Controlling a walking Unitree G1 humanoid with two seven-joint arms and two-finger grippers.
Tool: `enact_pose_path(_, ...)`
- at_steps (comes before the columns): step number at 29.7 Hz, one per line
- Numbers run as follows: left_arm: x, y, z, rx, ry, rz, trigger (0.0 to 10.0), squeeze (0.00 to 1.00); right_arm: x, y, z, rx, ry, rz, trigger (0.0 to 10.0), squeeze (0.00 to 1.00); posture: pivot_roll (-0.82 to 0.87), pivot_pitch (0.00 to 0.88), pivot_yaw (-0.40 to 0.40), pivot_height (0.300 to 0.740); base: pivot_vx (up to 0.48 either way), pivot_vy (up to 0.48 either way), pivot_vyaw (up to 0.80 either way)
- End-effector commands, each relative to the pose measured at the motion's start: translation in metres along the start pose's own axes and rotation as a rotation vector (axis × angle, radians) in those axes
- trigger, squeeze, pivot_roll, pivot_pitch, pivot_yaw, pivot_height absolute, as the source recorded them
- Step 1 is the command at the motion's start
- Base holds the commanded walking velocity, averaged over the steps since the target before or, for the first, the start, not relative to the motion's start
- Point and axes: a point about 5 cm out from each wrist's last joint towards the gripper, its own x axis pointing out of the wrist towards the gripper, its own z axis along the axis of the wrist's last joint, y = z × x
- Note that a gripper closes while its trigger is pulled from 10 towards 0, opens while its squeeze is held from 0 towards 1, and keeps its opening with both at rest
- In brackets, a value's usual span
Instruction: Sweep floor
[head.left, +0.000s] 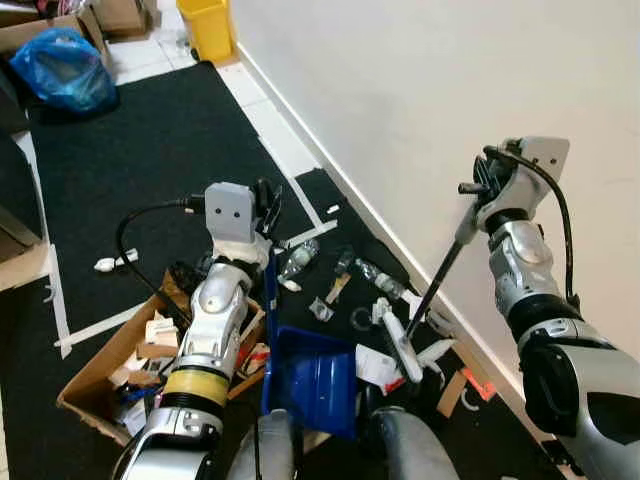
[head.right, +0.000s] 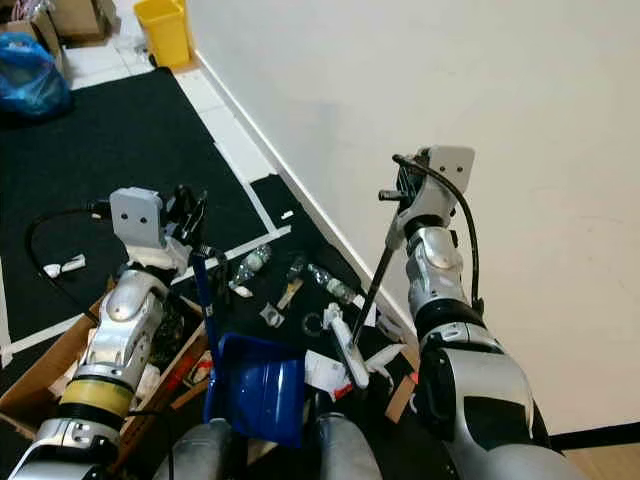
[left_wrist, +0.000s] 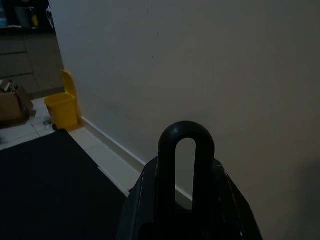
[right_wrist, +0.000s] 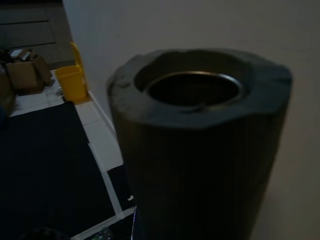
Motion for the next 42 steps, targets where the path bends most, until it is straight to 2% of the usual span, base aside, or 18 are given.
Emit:
enact_pose_path(1, 0.0018, -0.0038, 0.0020, 0.001, -0.016, -0.004, 10.0, 0.00, -0.0010, -0.0048, -0.0008, -0.018, 0.010, -0.010, 10.0, 0.00, 0.19, 0.070, -0.070, 0.740, -0.461, 0.000, 0.00)
enact_pose_path(17, 0.0011, -0.0012, 0.0023, -0.008, -0.018, 0.017, 10.0, 0.00, -0.0014, -0.0027, -0.0025, -0.016, 0.015, -0.010, 10.0, 0.00, 0.19, 0.079, -0.072, 0.740, -0.469, 0.000, 0.00)
enact_pose_path(22, 0.0007, 0.0029, 0.0027, -0.031, -0.022, 0.034, 10.0, 0.00, -0.0017, -0.0031, -0.0028, -0.017, 0.016, -0.013, 10.0, 0.00, 0.19, 0.083, -0.070, 0.740, 0.000, 0.000, 0.00)
enact_pose_path(27, -0.0003, 0.0058, 0.0038, -0.029, -0.030, 0.025, 10.0, 0.00, -0.0019, -0.0038, -0.0026, -0.017, 0.014, -0.016, 10.0, 0.00, 0.19, 0.081, -0.069, 0.740, 0.000, 0.000, 0.00)
enact_pose_path(33, -0.0021, 0.0057, 0.0035, -0.064, -0.026, -0.002, 10.0, 0.00, -0.0022, -0.0035, -0.0030, -0.017, 0.014, -0.015, 10.0, 0.00, 0.19, 0.084, -0.069, 0.740, 0.000, 0.000, 0.00)
enact_pose_path(42, -0.0030, 0.0049, 0.0017, -0.059, -0.026, 0.016, 10.0, 0.00, -0.0024, 0.0014, -0.0041, -0.015, 0.012, 0.002, 10.0, 0.00, 0.19, 0.091, -0.070, 0.740, 0.000, -0.406, 0.00)
